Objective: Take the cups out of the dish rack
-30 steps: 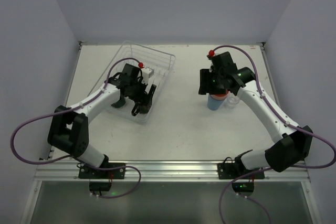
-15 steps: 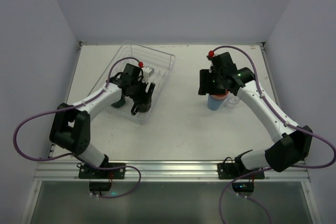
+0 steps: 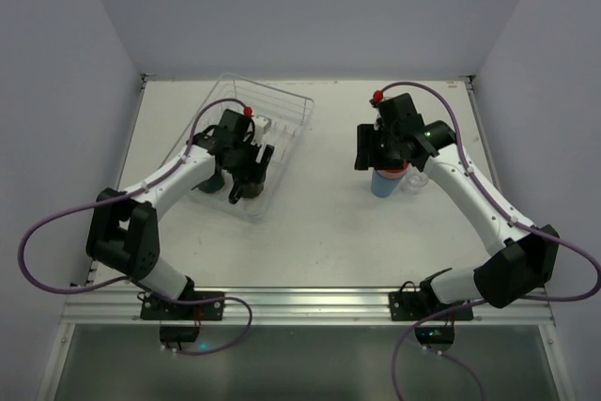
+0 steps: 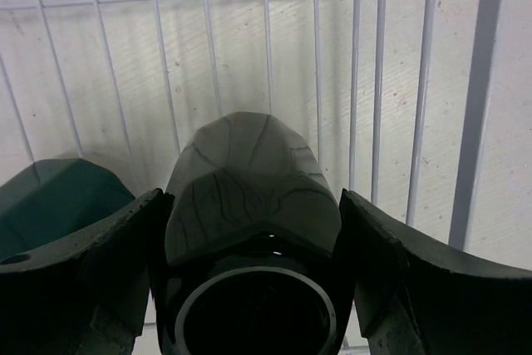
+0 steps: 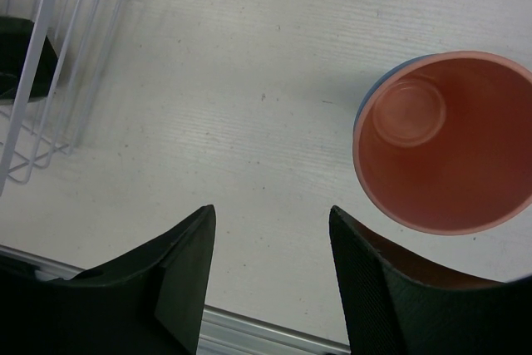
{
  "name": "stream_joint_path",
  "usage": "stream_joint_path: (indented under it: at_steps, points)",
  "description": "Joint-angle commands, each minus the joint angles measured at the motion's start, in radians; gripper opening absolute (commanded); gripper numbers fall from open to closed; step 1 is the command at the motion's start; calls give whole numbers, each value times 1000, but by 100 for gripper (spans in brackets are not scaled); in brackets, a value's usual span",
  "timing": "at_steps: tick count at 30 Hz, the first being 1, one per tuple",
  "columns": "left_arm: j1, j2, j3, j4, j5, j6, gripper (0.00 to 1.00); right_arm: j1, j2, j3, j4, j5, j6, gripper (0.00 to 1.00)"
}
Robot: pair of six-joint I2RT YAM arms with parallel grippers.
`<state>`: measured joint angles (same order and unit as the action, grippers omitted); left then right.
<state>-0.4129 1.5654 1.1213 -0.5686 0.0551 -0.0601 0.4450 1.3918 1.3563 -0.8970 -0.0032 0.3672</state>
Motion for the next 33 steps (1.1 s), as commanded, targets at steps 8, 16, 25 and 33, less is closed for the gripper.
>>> stream_joint_path:
  at_steps: [8,16,25,33]
  points:
    - [0,-192,277,-42,34,-23,0,3,-42,35,56,-151,36,60]
    - [0,-359,292,74,248,-63,0,-26,-72,99,148,-384,170,58]
    - [0,-508,62,402,535,-155,0,-138,-146,-55,473,-829,459,56]
    - [0,-541,-66,714,652,-374,0,-146,-229,-163,632,-907,452,54]
